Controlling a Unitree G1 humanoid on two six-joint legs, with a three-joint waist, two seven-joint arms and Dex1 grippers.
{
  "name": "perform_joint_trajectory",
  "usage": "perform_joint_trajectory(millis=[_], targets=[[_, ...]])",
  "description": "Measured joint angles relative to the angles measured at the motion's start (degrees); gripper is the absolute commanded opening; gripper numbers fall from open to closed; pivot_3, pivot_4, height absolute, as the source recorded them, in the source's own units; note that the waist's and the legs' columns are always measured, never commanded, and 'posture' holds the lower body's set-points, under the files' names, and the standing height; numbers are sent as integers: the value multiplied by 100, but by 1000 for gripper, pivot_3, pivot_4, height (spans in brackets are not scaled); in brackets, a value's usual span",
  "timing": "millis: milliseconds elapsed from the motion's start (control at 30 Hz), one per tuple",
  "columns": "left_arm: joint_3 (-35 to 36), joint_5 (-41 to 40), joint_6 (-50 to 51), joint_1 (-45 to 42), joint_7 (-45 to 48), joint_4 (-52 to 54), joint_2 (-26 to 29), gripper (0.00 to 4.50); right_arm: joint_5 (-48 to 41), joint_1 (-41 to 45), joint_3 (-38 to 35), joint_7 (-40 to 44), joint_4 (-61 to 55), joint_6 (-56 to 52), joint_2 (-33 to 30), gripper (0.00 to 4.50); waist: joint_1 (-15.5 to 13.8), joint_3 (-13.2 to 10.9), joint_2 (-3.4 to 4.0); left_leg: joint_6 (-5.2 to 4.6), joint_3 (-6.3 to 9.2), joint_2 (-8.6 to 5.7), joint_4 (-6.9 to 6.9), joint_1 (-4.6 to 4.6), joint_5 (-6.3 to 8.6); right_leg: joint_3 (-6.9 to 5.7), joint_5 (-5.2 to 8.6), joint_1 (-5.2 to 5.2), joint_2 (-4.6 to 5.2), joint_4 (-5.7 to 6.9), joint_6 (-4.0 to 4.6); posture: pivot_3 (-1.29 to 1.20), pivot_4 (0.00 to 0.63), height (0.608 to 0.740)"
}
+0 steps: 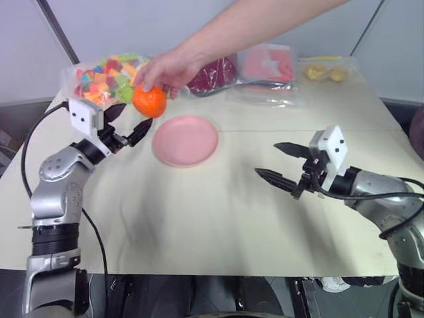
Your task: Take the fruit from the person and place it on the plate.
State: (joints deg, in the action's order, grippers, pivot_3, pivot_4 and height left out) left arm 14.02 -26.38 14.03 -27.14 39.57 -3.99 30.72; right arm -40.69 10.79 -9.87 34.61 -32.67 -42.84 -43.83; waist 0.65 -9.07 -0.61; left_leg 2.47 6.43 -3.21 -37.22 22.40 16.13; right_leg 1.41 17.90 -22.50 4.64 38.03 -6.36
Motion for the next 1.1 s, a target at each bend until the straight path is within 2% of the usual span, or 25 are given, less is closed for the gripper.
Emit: perform_joint_trajectory(millis=[300, 400, 433, 467, 833, 1000, 1100], targets=[[-204, 167, -333, -310, 46, -383, -251, 4500, 9, -217, -7, -178, -206, 1, 60, 4470, 1, 0, 0, 0, -1, -1, -1, 0, 0, 0, 0, 1, 0, 1, -1, 0, 150, 740], [-215, 203, -389, -322, 64, -458, -286, 3676, 20, -275, -7, -225, -213, 1, 75, 4500, 0, -1, -2, 0, -1, -1, -3, 0, 0, 0, 0, 1, 0, 1, -1, 0, 150, 740], [-215, 204, -422, -332, 69, -473, -294, 3264, 31, -289, -7, -235, -213, 2, 76, 4500, 0, -1, -2, 0, 0, -1, -2, 0, 0, 0, 0, 1, 0, 1, -1, 0, 150, 740], [-214, 206, -443, -343, 72, -486, -306, 3091, 55, -307, -7, -247, -214, 6, 76, 4500, 1, -1, -2, 0, 0, -1, -2, 0, 0, 0, 0, 1, 0, 1, -1, 0, 150, 740], [-273, 210, -275, -371, 114, -484, -320, 3074, 115, -365, -7, -272, -217, 76, 105, 4500, 2, -1, -2, 0, 0, -2, -2, 0, 0, 0, 0, 2, 0, 2, -1, 0, 150, 740], [-1104, 727, -67, -294, 248, -644, -424, 3074, 129, -364, 8, -267, -217, 84, 111, 4500, -9, -1, -2, -1, 0, -4, -4, 0, 0, 0, 0, 5, 0, 2, -1, 0, 150, 740], [-1531, 1193, -289, -557, 149, -1338, -716, 3074, 125, -340, 32, -272, -234, 85, 124, 4500, -13, -5, -8, -1, 1, -5, -8, 0, 0, -3, -1, 5, -1, 3, -2, 0, 150, 740]])
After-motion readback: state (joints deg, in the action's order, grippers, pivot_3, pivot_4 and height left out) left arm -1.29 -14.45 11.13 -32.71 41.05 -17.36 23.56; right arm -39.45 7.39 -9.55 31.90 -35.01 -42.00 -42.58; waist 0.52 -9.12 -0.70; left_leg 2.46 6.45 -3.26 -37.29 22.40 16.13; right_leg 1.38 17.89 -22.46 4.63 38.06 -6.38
